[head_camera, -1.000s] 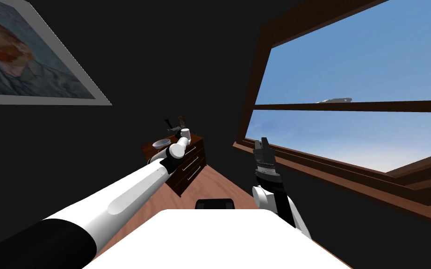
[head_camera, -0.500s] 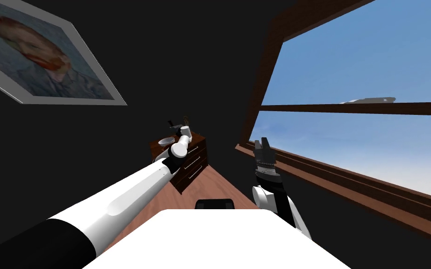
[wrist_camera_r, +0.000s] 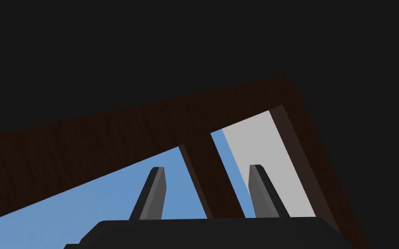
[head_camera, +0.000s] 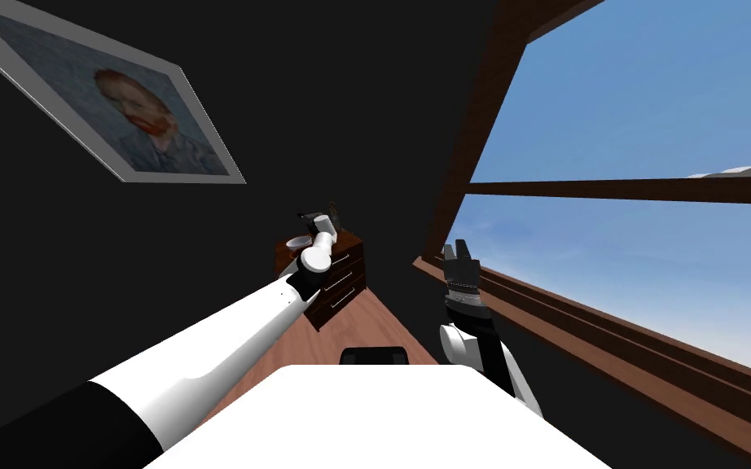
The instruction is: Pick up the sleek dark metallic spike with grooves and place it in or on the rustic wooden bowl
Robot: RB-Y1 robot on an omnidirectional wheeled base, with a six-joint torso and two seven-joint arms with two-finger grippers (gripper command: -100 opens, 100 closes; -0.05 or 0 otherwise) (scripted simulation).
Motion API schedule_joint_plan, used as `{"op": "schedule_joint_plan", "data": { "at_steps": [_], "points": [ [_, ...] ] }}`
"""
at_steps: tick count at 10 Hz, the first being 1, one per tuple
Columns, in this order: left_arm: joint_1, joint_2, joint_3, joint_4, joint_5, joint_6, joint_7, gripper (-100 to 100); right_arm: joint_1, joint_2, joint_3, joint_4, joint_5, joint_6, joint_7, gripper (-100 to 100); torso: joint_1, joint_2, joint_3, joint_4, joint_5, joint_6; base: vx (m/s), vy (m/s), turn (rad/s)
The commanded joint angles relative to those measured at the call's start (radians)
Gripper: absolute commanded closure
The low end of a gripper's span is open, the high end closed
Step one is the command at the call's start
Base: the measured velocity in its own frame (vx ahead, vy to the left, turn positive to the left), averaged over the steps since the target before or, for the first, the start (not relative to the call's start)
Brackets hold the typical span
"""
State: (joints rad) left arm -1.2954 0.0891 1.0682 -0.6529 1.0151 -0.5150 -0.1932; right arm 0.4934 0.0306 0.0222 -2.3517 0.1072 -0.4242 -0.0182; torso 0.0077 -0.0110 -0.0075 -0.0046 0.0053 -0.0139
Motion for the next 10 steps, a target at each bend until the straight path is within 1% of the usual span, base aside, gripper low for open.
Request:
{"op": "schedule_joint_plan", "data": {
  "at_steps": [1,2,3,4,5,10],
  "points": [
    [-0.025,-0.013,0.030,-0.016,-0.005,0.050,-0.044,-100,0.000,0.000,0.000,0.000,0.000,0.000,0.000,0,0.000,0.000,0.000,0.000,0.000,0.000,0.061,-0.140,0.249],
    [-0.039,-0.028,0.054,-0.040,-0.004,0.085,-0.077,-100,0.000,0.000,0.000,0.000,0.000,0.000,0.000,0,-0.001,-0.001,-0.001,0.000,0.000,0.000,0.059,-0.159,0.318],
    [-0.039,-0.028,0.054,-0.040,-0.004,0.097,-0.077,-100,0.000,0.000,0.000,0.000,0.000,0.000,0.000,0,-0.002,-0.002,-0.001,0.000,0.000,0.000,0.031,-0.112,0.093],
    [-0.032,-0.028,0.051,-0.046,-0.003,0.092,-0.083,-100,0.000,0.000,0.000,0.000,0.000,0.000,0.000,0,0.001,-0.001,-0.001,0.000,0.000,0.001,0.010,-0.035,-0.005],
    [-0.033,-0.025,0.048,-0.038,-0.005,0.091,-0.074,0,0.000,0.000,0.000,0.000,0.000,0.000,0.000,0,0.005,0.000,0.000,0.000,0.001,0.001,0.003,-0.009,0.001],
    [-0.033,-0.026,0.048,-0.039,-0.005,0.091,-0.074,0,0.000,0.000,0.000,0.000,0.000,0.000,0.000,0,0.009,0.002,0.001,0.000,0.002,0.001,0.000,0.000,0.000]
  ]
}}
